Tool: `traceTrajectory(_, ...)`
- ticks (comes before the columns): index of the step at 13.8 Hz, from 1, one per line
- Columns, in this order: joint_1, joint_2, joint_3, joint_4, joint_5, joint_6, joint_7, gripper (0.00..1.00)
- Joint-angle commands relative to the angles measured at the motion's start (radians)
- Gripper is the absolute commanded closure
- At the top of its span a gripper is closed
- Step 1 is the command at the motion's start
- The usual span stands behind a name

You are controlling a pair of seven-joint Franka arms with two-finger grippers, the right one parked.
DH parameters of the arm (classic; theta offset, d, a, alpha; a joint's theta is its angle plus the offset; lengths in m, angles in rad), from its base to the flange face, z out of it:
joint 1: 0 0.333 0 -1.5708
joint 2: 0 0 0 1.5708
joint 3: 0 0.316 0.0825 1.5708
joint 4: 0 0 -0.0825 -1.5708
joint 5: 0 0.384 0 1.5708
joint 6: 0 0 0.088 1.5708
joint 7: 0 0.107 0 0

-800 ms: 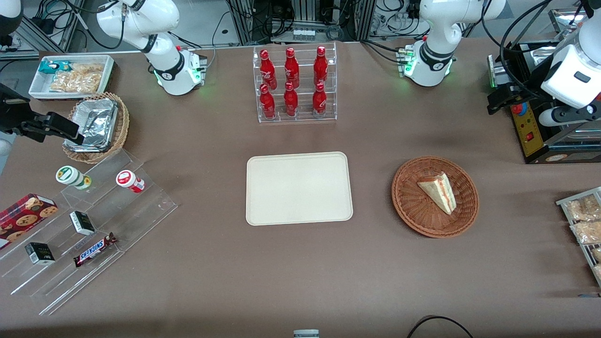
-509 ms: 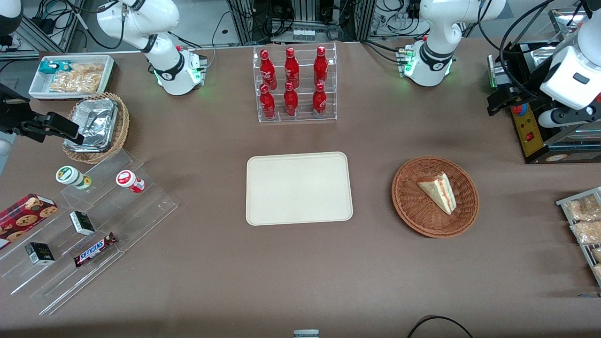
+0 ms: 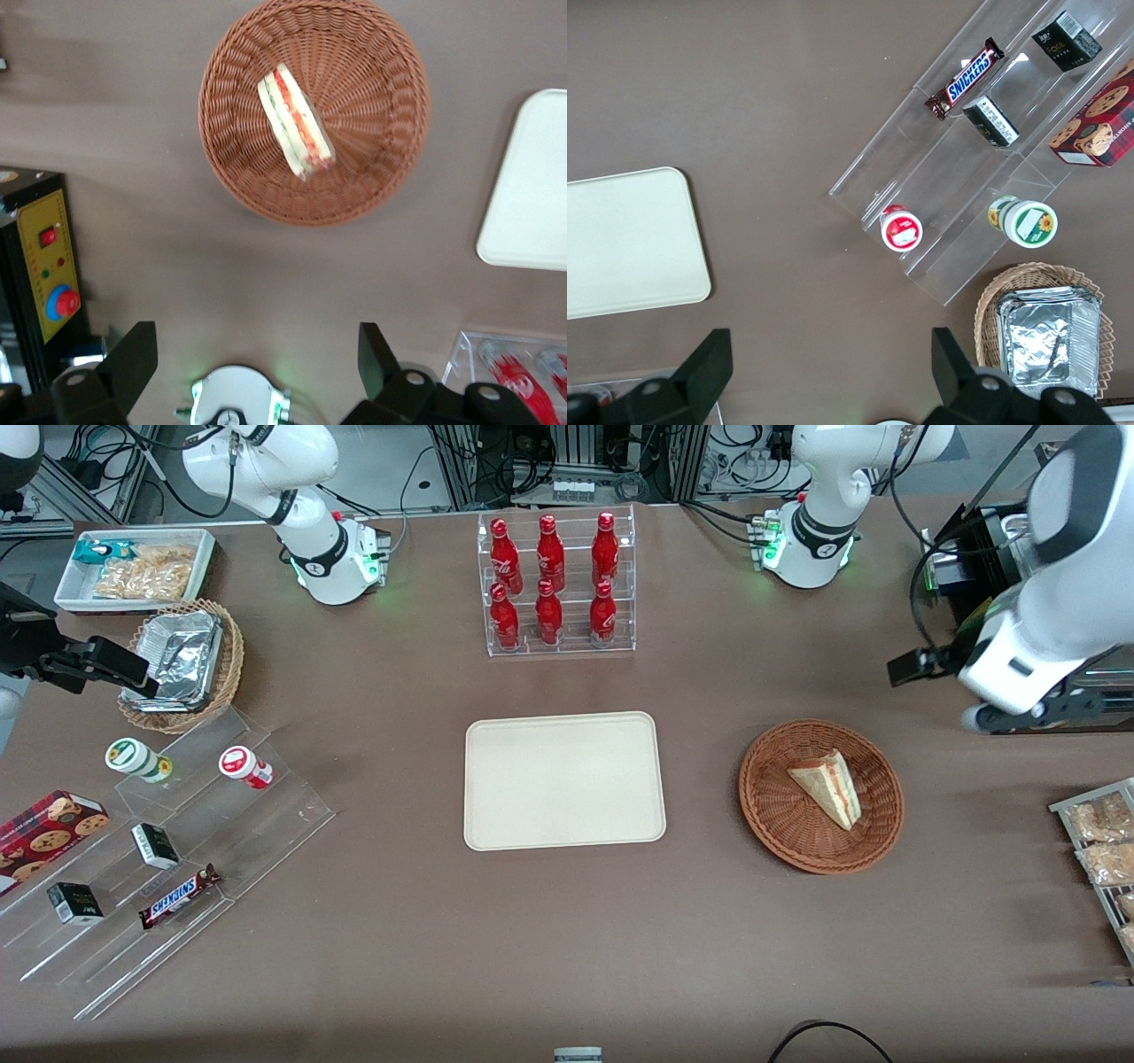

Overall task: Place sandwich from basket to tray
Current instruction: 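Move the left gripper over the sandwich in the wicker basket, then lower the left gripper and close it on the wrapped sandwich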

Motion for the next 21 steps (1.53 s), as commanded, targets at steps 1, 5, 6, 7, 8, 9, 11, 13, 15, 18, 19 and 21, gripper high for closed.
traceTrajectory(1,0.004,-0.028,-0.005,-0.162,0.024,0.162,0.014,0.00)
traceTrajectory(5,0.004,-0.018,-0.005,-0.325,0.026,0.398,0.014,0.00)
traceTrajectory(6,0.004,-0.018,-0.005,-0.366,0.026,0.459,0.014,0.00)
traceTrajectory(7,0.004,-0.017,-0.005,-0.403,0.026,0.516,0.014,0.00)
traceTrajectory(8,0.004,-0.014,-0.005,-0.437,0.026,0.574,0.014,0.00)
traceTrajectory(9,0.006,-0.009,-0.005,-0.471,0.026,0.630,0.013,0.00)
traceTrajectory(11,0.007,0.000,-0.005,-0.496,0.024,0.678,-0.010,0.00)
traceTrajectory(13,0.006,0.011,-0.005,-0.497,0.024,0.690,-0.093,0.00)
traceTrajectory(15,0.006,0.014,-0.005,-0.511,0.024,0.721,-0.154,0.00)
traceTrajectory(18,0.000,0.015,-0.007,-0.548,0.024,0.792,-0.356,0.00)
traceTrajectory(19,-0.004,0.017,-0.007,-0.566,0.024,0.825,-0.419,0.00)
traceTrajectory(21,-0.008,0.029,-0.007,-0.591,0.024,0.871,-0.512,0.00)
